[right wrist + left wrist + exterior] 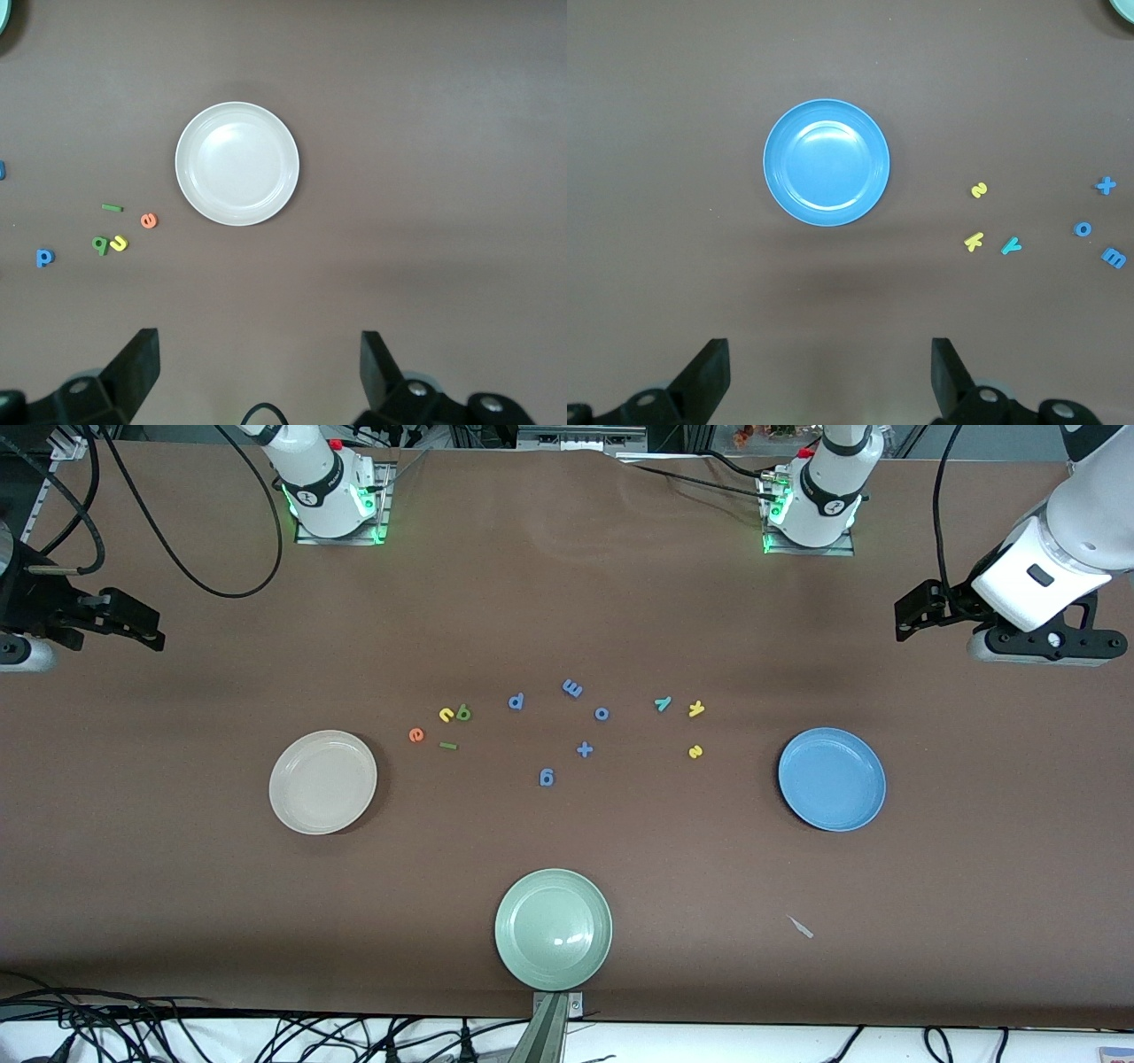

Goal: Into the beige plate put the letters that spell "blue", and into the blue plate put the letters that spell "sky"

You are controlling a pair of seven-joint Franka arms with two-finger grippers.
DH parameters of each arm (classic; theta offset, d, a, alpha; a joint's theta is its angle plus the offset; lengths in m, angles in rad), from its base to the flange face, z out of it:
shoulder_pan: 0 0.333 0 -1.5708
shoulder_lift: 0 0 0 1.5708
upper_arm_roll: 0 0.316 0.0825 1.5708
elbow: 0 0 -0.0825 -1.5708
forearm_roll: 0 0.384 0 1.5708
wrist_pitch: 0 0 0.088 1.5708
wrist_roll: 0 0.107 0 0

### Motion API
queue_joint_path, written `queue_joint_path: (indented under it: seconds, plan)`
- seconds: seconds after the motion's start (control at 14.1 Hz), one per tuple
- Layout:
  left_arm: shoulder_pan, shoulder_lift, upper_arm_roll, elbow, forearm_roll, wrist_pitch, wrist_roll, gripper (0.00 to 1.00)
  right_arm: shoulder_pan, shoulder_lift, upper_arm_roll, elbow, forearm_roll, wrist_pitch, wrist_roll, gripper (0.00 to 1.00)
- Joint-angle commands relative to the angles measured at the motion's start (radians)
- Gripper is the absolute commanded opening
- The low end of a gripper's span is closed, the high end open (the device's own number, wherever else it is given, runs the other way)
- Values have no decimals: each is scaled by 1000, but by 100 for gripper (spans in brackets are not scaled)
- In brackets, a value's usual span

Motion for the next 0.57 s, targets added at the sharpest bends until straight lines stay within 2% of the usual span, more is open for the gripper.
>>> queue_joint_path:
  seconds: [0.0,0.5]
  plan:
    - [0,-4,-4,15,23,-20,-9,100,-3,-20,2,-18,-4,-29,14,100]
    - [0,-4,-4,15,23,-20,-9,100,-4,-15,3,-11,-2,-30,14,100]
